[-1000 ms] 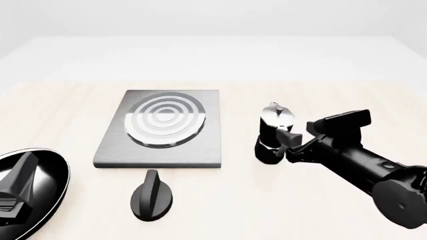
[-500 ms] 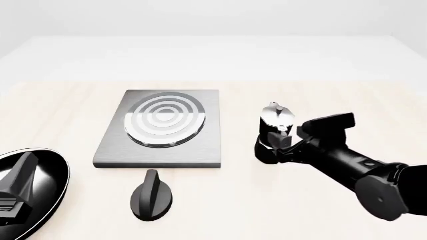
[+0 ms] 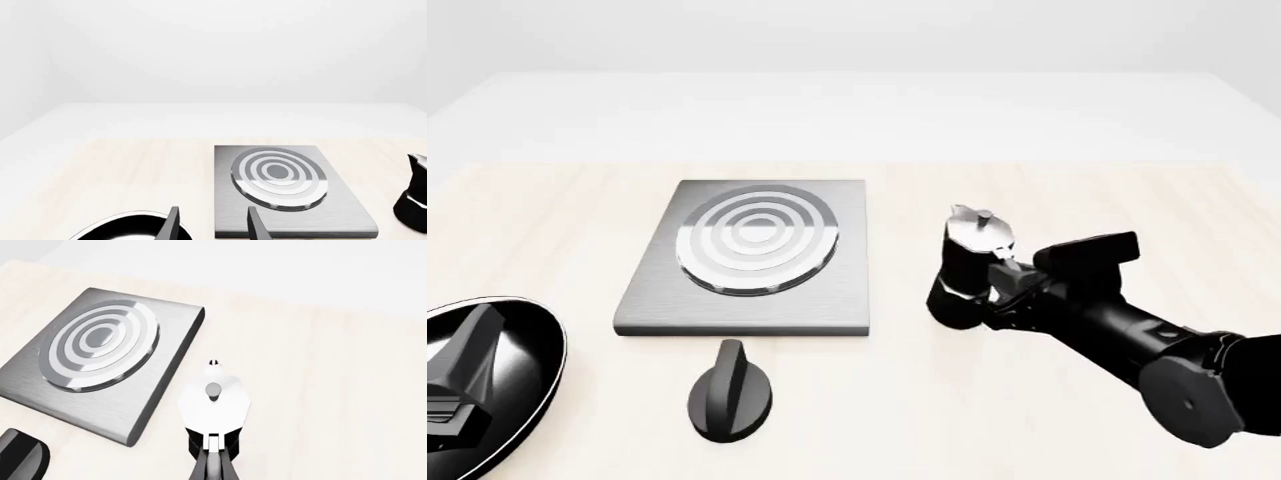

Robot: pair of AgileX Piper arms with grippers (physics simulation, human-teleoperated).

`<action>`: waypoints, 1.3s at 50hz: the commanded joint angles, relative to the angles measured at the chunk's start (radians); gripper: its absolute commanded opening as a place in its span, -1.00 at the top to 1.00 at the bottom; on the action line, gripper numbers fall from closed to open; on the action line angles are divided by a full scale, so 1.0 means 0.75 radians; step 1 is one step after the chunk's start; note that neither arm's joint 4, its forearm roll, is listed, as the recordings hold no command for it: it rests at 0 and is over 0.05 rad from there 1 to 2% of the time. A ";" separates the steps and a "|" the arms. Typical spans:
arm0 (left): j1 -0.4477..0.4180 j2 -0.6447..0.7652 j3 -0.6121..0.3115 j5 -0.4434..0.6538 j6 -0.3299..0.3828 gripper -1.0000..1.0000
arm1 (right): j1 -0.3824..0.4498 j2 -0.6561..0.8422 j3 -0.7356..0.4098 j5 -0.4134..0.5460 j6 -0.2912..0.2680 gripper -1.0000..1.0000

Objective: Turn on the stove and put the moka pot on it.

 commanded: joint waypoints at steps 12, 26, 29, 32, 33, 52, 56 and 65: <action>0.000 0.000 0.000 0.000 0.000 -1.00 | 0.014 -0.239 -0.003 0.067 -0.141 1.00; 0.000 0.000 0.000 0.000 0.000 -1.00 | 0.183 -0.228 -0.440 0.420 -0.184 1.00; 0.000 0.000 0.000 0.000 0.000 -1.00 | 0.216 -0.183 -0.553 0.477 -0.176 1.00; 0.000 0.000 0.000 0.000 0.000 -1.00 | 0.230 -0.130 -0.627 0.506 -0.176 1.00; 0.001 0.000 0.000 0.000 0.000 -1.00 | 0.248 -0.102 -0.666 0.525 -0.169 1.00; 0.000 0.000 0.000 0.000 0.000 -1.00 | 0.359 0.234 -1.088 0.660 -0.186 1.00; 0.000 0.000 0.000 0.000 0.000 -1.00 | 0.368 0.311 -1.149 0.659 -0.177 1.00; 0.000 0.000 0.000 0.000 0.000 -1.00 | 0.384 0.469 -1.287 0.665 -0.170 1.00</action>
